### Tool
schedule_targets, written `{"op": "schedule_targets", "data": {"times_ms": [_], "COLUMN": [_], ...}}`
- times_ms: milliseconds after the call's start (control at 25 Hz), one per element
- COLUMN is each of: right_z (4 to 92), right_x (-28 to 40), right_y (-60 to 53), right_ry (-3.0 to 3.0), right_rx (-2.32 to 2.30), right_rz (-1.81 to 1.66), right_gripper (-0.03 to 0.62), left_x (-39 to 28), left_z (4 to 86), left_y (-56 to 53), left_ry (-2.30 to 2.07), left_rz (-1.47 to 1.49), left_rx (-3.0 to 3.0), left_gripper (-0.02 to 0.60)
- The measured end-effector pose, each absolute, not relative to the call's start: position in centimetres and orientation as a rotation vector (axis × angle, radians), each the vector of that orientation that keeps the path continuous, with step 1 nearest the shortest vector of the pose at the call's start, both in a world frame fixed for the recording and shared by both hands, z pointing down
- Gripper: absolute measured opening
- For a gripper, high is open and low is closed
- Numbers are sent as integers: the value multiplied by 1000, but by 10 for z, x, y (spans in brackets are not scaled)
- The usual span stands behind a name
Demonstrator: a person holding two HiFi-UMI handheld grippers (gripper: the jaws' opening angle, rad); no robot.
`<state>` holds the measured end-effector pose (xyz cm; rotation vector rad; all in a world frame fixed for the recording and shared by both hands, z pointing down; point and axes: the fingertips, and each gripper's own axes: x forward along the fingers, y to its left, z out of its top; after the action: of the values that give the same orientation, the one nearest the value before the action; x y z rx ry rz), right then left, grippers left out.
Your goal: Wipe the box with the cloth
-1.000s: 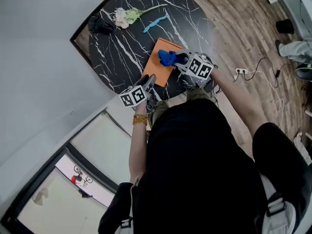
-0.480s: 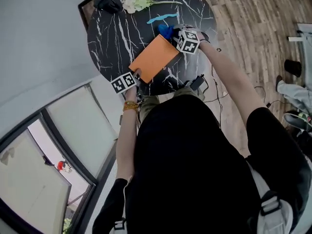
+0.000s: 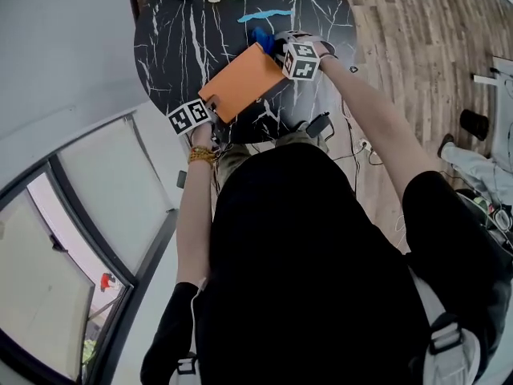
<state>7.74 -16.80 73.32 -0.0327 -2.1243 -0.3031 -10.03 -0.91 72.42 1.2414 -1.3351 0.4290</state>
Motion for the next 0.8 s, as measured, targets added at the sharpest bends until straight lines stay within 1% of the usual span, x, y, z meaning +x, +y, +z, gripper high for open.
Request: {"op": "schedule_targets", "data": {"times_ms": [40,240,800], "right_z": [733,730,729], "right_x": [79,89,127], "right_y": [-165,-152,-112], "right_ry": [-2129,-2155,-2183], "right_rx": [-36,-34,-2], "right_rz": [-302,-299,-223], "right_gripper": [64,64,64], "left_x": [-100,-99,-99], "left_z": [725,727,728], "left_y": [-9,-9,-9], "left_ry": [-1330,-1310,-1275], "left_rz": [427,424,378], "left_rx": [1232,1221,1217], "left_gripper": [167,172,172]}}
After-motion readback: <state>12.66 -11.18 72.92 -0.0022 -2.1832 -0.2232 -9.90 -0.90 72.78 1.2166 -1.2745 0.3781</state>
